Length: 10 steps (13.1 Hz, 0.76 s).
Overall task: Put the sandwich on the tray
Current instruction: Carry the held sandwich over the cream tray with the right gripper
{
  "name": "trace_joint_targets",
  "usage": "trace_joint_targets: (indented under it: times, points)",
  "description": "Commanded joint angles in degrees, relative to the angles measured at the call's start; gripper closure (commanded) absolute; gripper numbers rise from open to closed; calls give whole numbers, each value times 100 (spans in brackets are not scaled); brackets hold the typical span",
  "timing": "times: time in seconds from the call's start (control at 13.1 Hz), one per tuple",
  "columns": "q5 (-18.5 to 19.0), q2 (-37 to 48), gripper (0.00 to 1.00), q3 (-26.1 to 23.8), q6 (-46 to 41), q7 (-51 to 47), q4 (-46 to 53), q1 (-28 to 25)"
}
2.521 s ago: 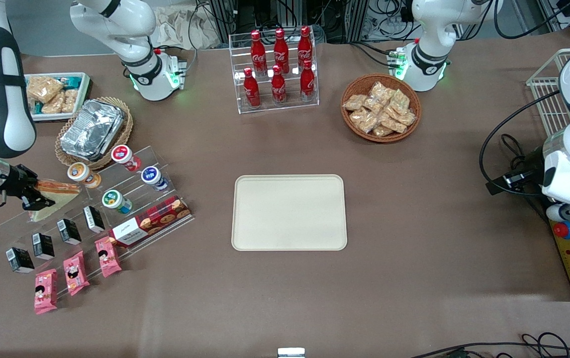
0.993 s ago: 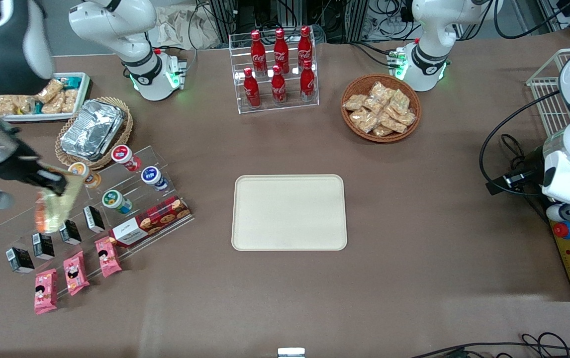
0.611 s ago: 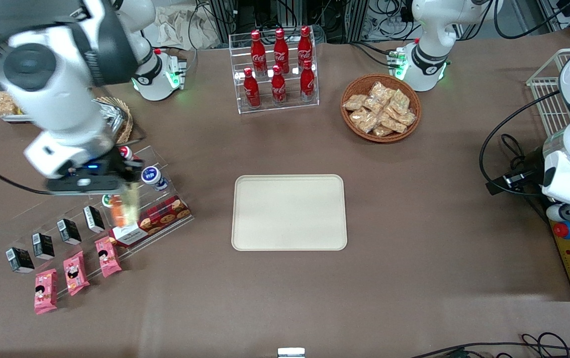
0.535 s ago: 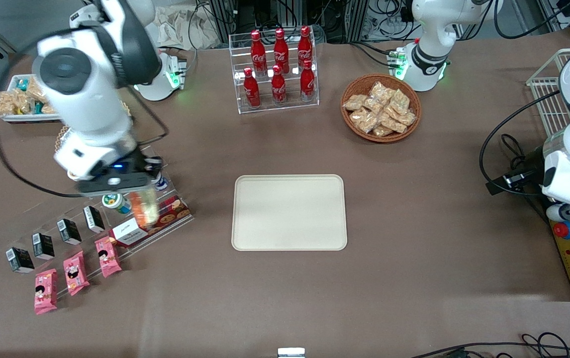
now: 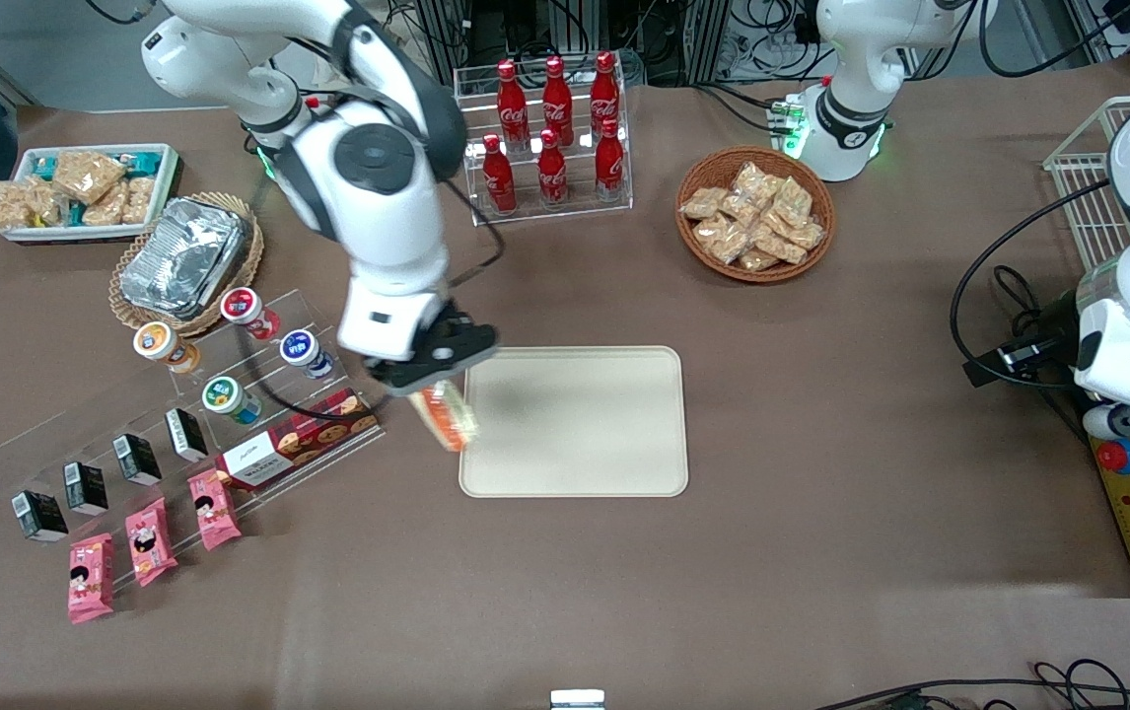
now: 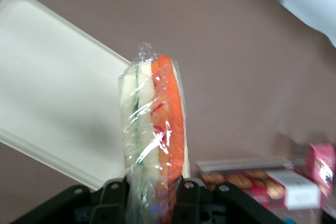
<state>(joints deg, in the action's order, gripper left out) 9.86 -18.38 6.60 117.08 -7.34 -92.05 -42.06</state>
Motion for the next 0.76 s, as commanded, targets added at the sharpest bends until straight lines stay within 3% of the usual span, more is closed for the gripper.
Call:
trace_joint_targets:
  times: [0.0, 0.46, 0.69]
  points:
    - [87, -630, 75, 52, 586, 416, 266, -363]
    - [87, -1808, 75, -53, 2387, 1821, 275, -567]
    - [113, -2309, 74, -44, 2793, 3031, 520, -541]
